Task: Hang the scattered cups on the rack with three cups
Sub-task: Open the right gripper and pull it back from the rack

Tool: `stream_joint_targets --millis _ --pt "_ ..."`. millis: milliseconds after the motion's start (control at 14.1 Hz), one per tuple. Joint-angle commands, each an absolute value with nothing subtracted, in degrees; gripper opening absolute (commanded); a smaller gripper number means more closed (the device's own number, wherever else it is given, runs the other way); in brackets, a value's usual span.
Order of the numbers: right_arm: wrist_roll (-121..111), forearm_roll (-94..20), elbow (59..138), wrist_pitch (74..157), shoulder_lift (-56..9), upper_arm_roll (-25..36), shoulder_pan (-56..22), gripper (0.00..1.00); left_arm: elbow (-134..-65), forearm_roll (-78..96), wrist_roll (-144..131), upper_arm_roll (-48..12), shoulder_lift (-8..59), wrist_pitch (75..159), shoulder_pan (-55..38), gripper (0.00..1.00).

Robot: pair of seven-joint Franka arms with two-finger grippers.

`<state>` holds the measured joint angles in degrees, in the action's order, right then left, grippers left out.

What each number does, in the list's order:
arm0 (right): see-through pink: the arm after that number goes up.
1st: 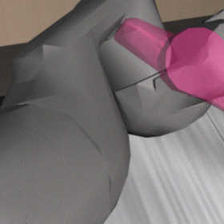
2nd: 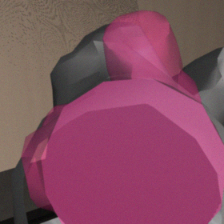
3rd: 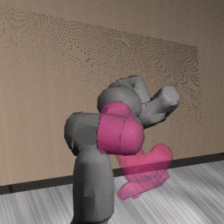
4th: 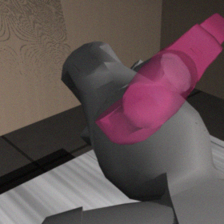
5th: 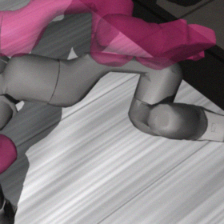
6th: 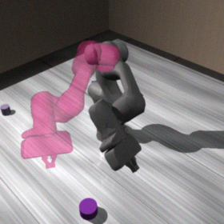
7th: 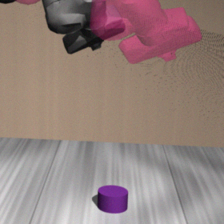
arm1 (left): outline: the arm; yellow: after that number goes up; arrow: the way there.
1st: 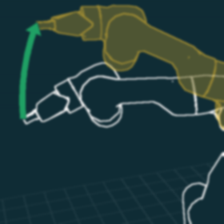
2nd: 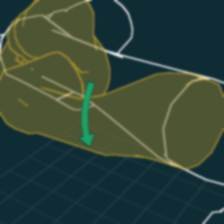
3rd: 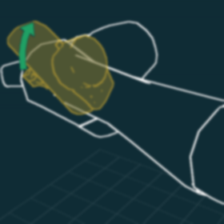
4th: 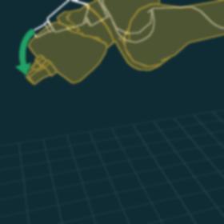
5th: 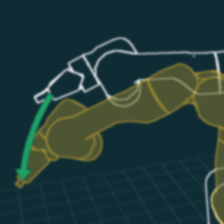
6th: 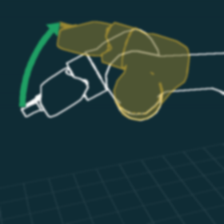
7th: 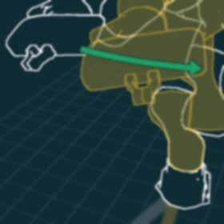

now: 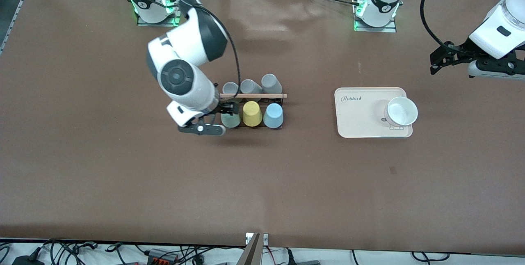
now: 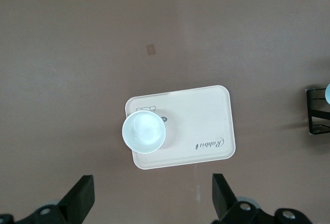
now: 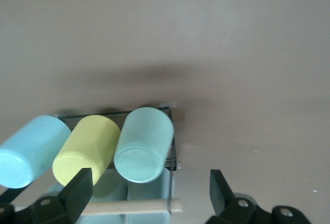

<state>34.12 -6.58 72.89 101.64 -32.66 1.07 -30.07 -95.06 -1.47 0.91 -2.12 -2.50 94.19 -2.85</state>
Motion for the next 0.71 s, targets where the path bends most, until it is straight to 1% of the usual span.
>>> stream_joint_targets --millis 0,285,427,641 --pt "29.0 -6.9 73.3 100.3 -28.7 0.6 -24.6 1.00 -94.3 -0.9 1.8 -1.9 -2.3 93.3 -2.6 1.00" --pt "23.0 -5.2 73.3 99.1 -24.7 0.4 -15.2 1.00 -94.3 -0.9 1.8 -1.9 -2.3 93.3 -2.6 1.00" --pt "17.7 -2.1 73.3 96.3 -23.3 1.0 -13.9 1.00 -94.3 -0.9 1.8 -1.9 -2.3 93.3 -2.6 1.00" --pt "15.2 -1.4 73.3 96.1 -21.6 3.2 -10.9 1.00 -94.3 -0.9 1.8 -1.9 -2.3 93.3 -2.6 1.00"
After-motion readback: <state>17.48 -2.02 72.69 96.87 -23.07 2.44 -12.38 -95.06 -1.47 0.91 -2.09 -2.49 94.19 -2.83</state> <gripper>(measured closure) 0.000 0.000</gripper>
